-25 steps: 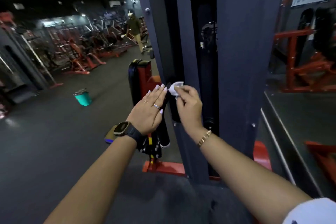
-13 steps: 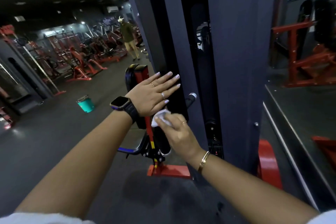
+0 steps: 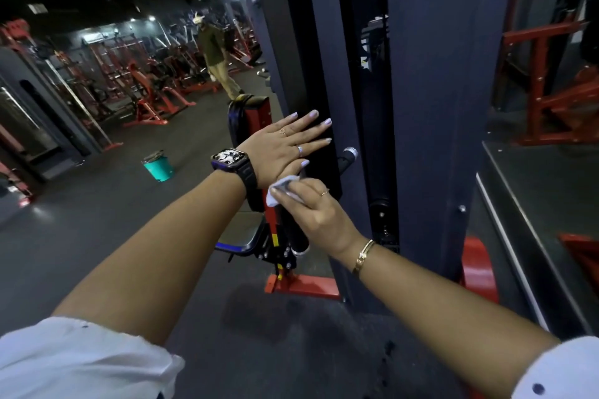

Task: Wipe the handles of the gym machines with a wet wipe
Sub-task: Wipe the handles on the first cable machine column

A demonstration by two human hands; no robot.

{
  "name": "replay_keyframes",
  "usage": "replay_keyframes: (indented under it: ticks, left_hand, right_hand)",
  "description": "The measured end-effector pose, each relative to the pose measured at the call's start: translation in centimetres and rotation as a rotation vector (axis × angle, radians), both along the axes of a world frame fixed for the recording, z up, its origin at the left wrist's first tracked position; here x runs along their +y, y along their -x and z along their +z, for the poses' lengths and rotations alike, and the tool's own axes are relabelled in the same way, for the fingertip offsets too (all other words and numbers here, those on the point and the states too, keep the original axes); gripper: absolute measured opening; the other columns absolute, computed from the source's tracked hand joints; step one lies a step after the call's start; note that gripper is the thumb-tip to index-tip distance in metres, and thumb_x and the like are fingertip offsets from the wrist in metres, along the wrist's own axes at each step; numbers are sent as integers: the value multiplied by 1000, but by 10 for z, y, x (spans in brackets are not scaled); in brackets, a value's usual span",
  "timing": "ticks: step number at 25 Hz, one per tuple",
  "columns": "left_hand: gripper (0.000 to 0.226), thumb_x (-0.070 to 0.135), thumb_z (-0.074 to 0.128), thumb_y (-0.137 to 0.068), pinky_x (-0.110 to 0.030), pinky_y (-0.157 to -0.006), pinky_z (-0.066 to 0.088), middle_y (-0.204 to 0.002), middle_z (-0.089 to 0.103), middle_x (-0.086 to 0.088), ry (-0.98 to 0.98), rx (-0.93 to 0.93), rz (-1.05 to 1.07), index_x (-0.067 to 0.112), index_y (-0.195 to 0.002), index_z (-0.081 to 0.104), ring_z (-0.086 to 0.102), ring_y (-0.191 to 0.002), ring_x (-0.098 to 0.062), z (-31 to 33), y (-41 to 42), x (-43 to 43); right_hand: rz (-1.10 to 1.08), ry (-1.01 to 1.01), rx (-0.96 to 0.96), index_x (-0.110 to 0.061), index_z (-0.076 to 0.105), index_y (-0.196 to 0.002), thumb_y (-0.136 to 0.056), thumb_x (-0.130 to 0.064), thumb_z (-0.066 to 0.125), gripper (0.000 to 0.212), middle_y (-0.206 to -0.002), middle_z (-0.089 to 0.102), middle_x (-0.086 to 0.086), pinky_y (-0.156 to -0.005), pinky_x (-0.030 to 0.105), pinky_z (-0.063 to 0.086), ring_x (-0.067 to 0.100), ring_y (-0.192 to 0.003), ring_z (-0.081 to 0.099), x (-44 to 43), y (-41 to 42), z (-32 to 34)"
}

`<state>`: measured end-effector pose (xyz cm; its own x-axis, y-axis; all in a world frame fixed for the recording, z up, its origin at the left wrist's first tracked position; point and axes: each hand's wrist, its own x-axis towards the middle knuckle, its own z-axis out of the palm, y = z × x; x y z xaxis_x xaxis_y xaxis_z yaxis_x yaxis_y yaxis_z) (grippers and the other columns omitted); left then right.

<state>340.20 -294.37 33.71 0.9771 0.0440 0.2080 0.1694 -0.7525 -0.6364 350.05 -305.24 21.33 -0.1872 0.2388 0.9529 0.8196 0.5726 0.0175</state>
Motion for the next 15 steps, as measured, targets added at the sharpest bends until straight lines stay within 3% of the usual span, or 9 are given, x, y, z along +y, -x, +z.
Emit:
replay_keyframes:
  ticks: [5,10,13,15]
  left_hand:
    - [51,34,22,-101,-37,-119,10,-156,27,-5,29,-46,16,16,-146,37,18,-145,-21,-1,4,-4]
    - [51,35,20,-101,-37,-118,11,-156,27,-5,45,-42,35,16,-146,36,19,-145,-22,-2,3,-6]
    - [51,34,22,-101,-38,-118,12,-157,24,-4,43,-25,58,18,-147,35,17,-146,-23,-2,3,-7]
    - [50,34,23,-101,-38,-119,11,-157,23,-3,57,-39,72,19,-146,36,16,-146,-22,-3,3,-9]
  right_hand:
    - [-29,129,-268,-2,56,-125,-98,4,39,33,-120,46,5,-75,32,55,23,-101,51,-15,-1,-55]
    - [-95,74,-55,2,61,-120,-94,4,47,29,-122,50,9,-77,34,52,25,-90,53,-8,21,-15]
    - [-213,69,-115,2,65,-112,-98,2,37,32,-112,60,11,-77,32,51,24,-87,50,-8,23,-18]
    - [-267,113,-227,3,64,-109,-97,5,31,35,-107,52,11,-71,30,51,22,-79,50,-17,23,-40]
